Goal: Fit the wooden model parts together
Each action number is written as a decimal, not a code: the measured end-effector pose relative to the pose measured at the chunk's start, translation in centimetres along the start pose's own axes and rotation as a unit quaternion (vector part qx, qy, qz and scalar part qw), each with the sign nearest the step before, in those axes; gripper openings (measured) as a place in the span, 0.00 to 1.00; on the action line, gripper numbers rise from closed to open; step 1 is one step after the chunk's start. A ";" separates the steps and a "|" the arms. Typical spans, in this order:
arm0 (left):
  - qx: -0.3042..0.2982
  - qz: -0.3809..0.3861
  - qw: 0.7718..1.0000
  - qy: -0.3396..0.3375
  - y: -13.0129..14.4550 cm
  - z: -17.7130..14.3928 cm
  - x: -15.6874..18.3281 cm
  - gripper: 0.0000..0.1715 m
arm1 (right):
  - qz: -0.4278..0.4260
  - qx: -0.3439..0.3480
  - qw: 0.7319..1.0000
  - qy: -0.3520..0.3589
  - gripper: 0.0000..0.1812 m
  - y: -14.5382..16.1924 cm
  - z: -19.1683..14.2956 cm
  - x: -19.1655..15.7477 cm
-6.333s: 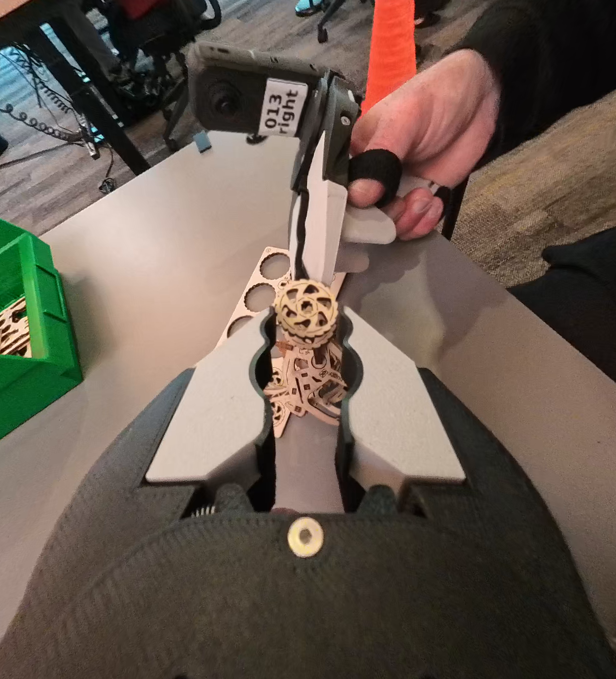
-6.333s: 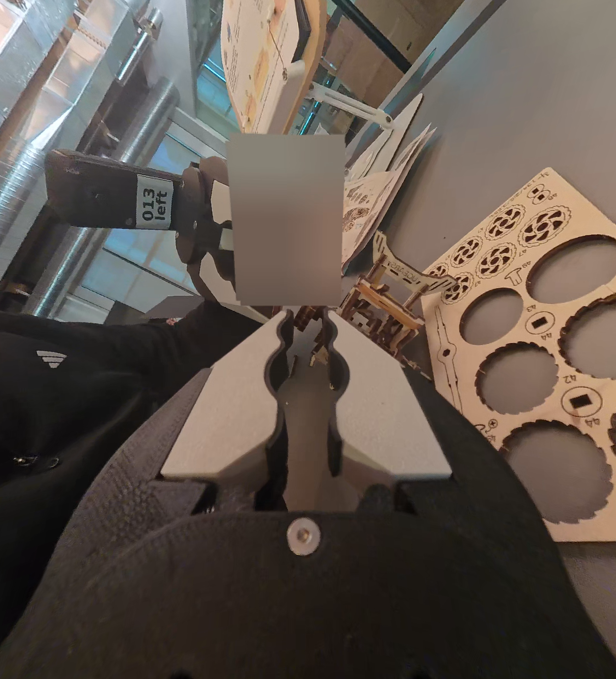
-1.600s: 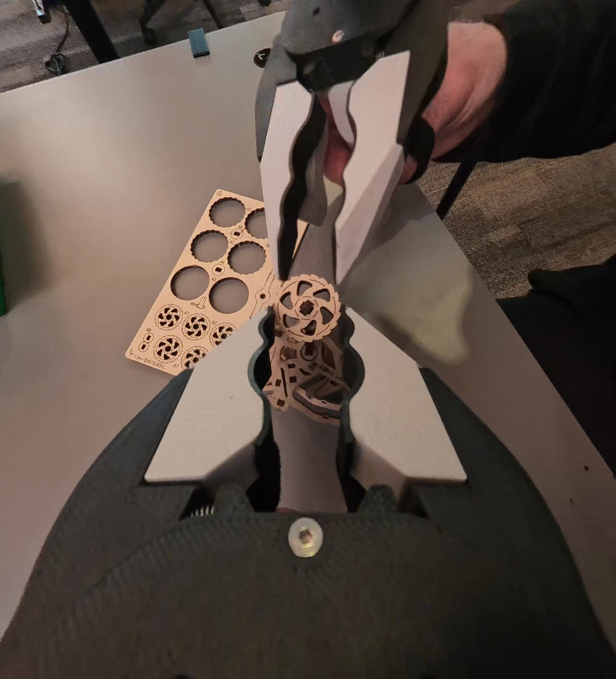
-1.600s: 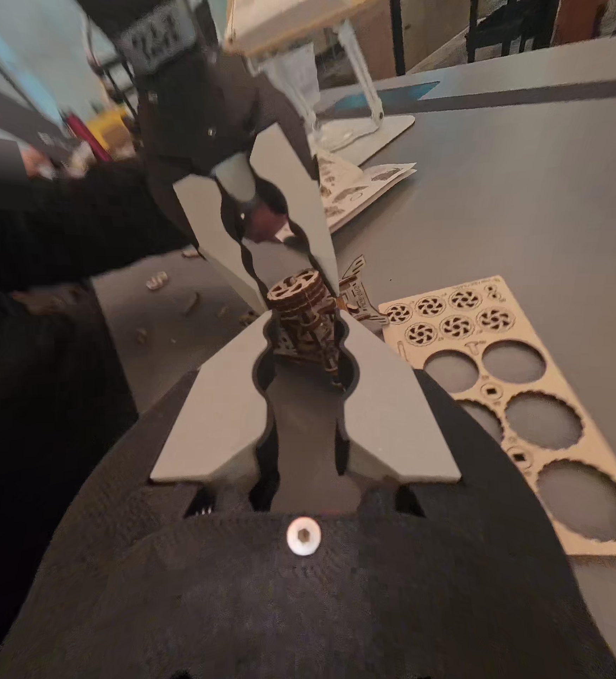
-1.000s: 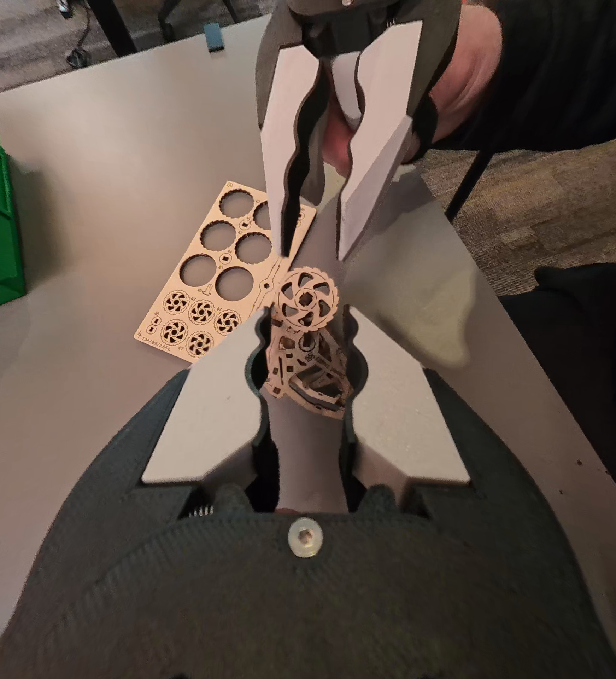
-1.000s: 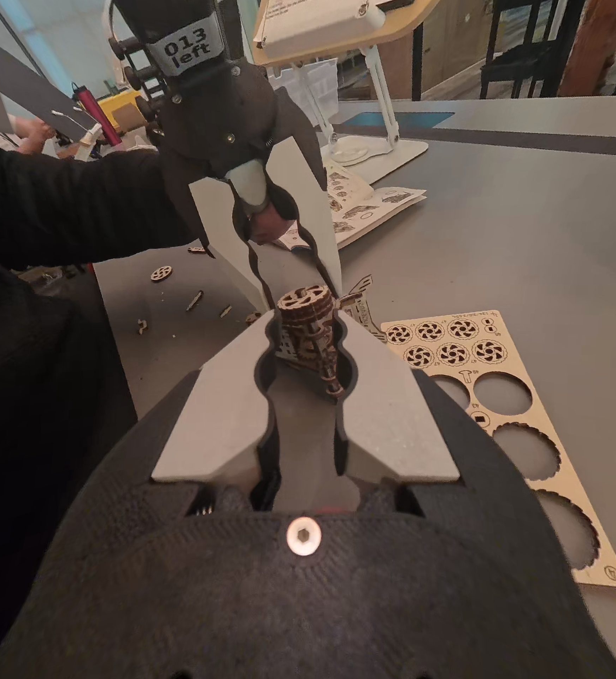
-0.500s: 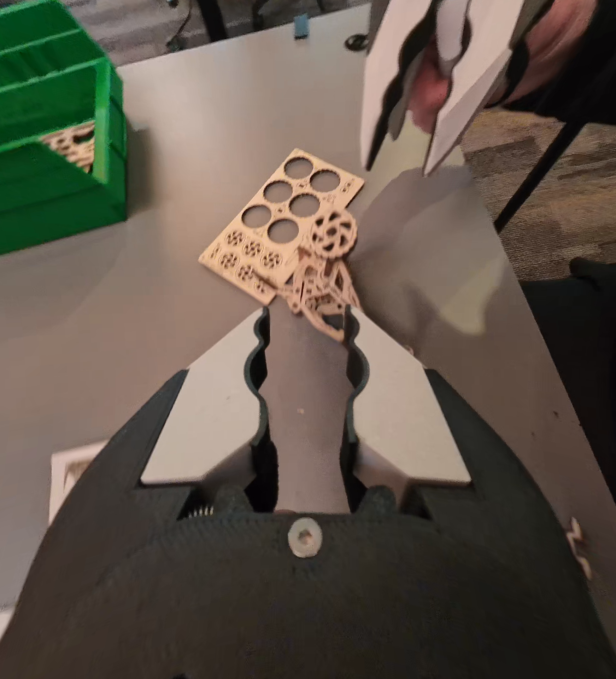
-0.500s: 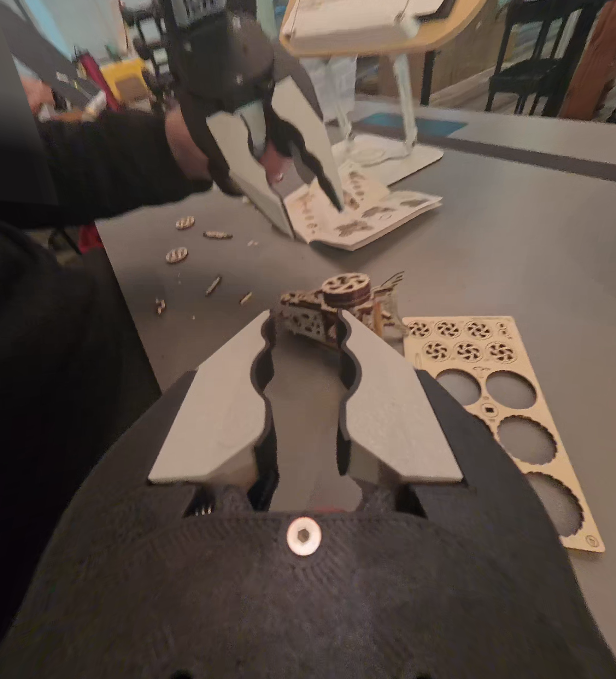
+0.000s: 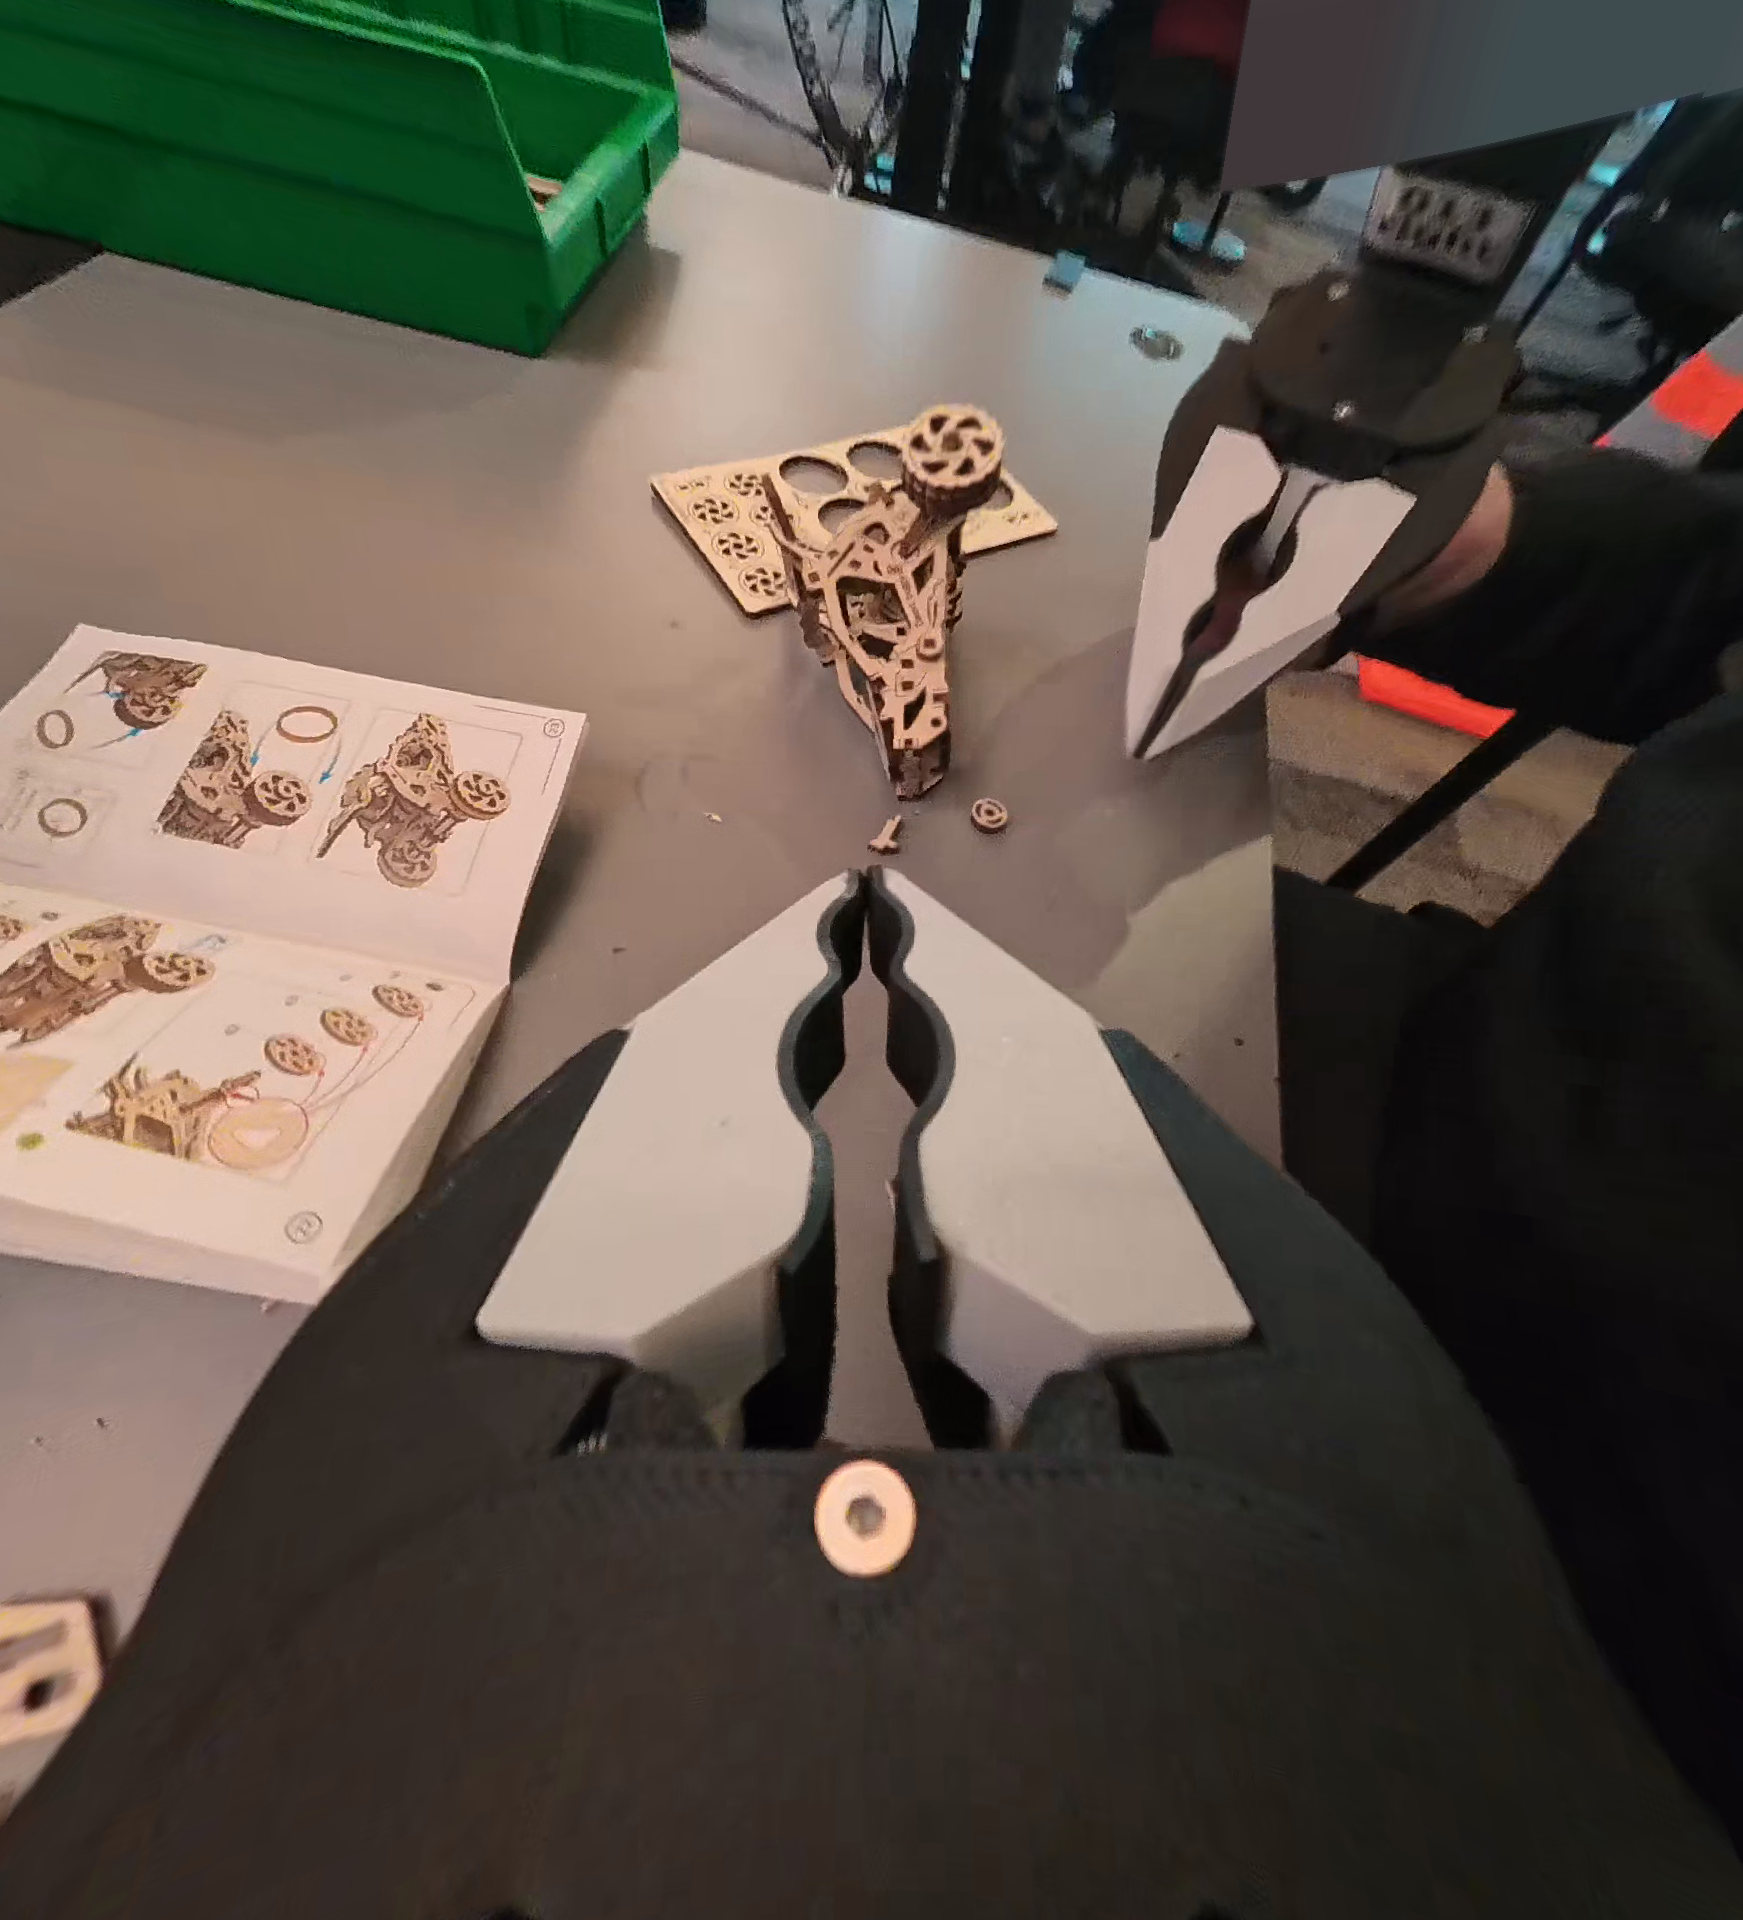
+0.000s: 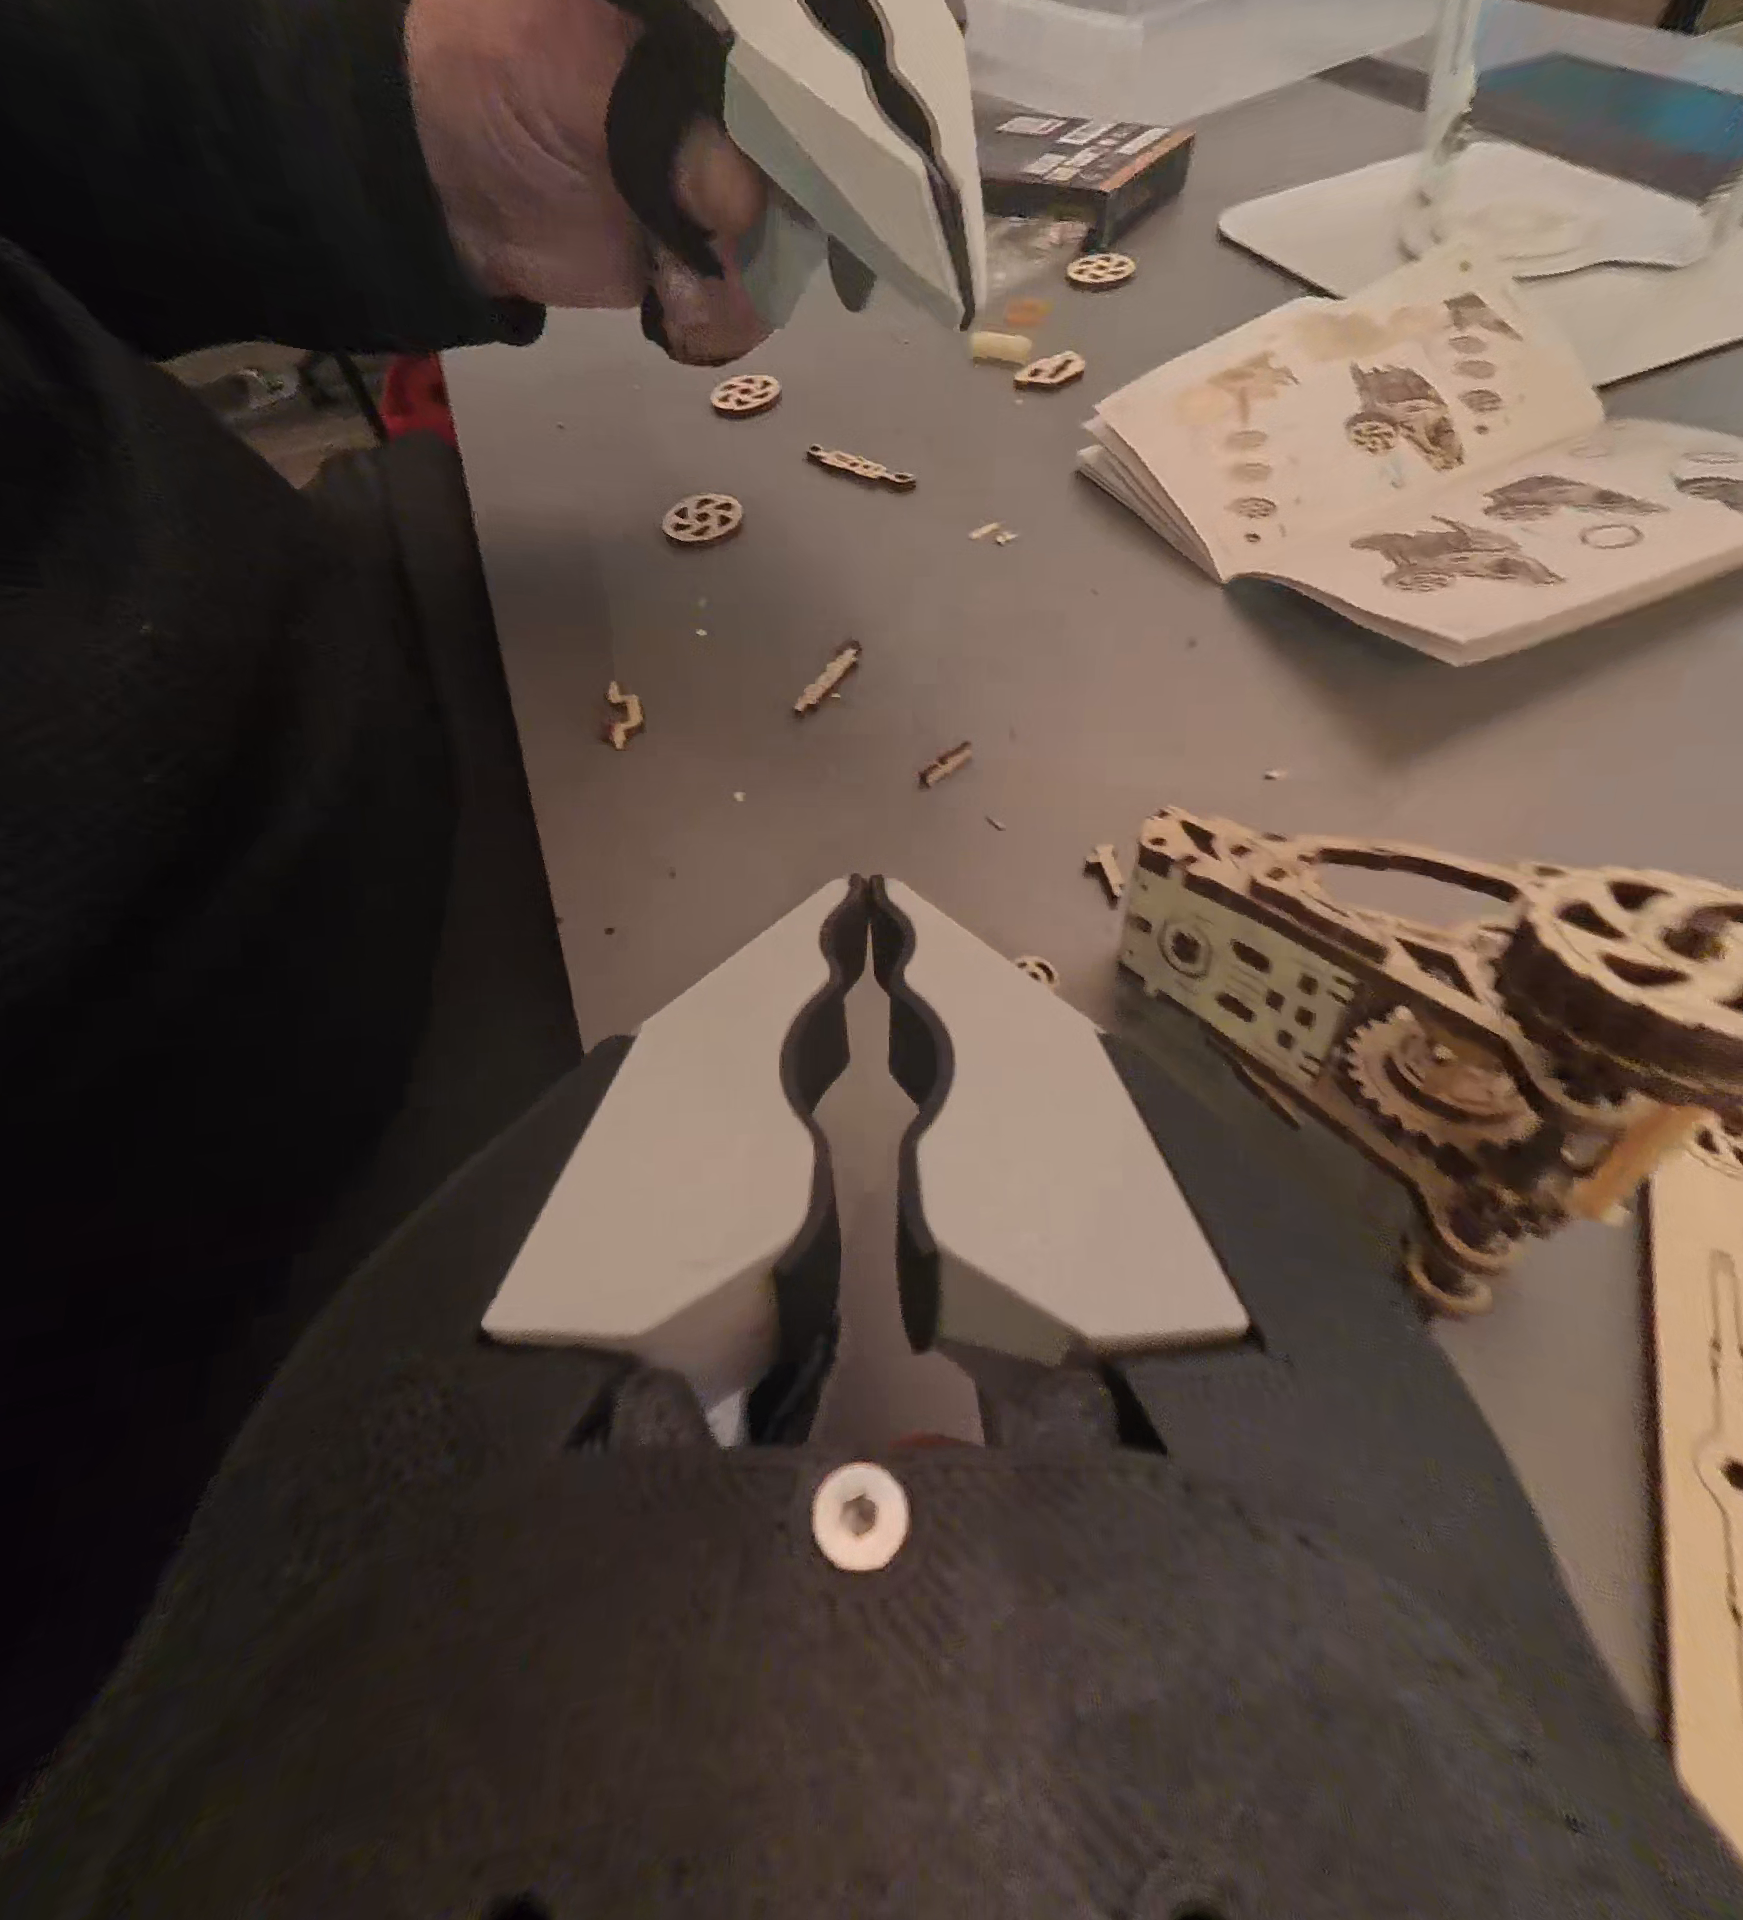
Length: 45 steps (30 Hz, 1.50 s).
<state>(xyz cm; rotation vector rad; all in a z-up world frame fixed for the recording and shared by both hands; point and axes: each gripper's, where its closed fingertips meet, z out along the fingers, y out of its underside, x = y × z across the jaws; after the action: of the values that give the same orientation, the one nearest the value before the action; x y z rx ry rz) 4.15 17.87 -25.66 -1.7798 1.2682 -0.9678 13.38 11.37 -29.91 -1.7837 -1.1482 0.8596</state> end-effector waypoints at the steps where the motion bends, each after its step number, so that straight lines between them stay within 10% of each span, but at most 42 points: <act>1: 0.010 -0.007 1.000 -0.003 -0.1 -0.4 0.1 0.00 | 0.000 -0.003 1.000 -0.007 0.00 -0.1 0.2 -0.3; 14: 0.155 -0.111 0.981 0.025 -1.1 -5.6 1.3 0.00 | 0.003 -0.019 1.000 -0.014 0.00 -3.3 1.3 -1.7; 20: 0.124 -0.121 0.984 -0.029 1.4 -6.4 1.1 0.00 | -0.013 -0.053 0.999 0.006 0.00 -3.2 1.9 -1.1; 26: 0.073 -0.129 0.983 -0.111 4.8 -8.0 -0.7 0.32 | -0.030 -0.093 0.994 0.037 0.03 -1.5 2.3 -0.7; 35: -0.093 -0.106 0.974 -0.178 11.9 -10.3 0.4 0.20 | -0.008 -0.120 0.990 0.073 0.12 0.5 1.6 0.5; 45: -0.125 -0.132 0.967 -0.177 14.2 -10.1 1.0 0.20 | 0.012 -0.169 0.975 0.142 0.15 3.6 0.6 3.4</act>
<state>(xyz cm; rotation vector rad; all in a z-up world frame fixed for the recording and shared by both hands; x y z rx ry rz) -10.35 12.03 -33.46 -2.2442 0.9754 -0.6053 15.41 13.84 -33.75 -2.1182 -1.1331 0.4176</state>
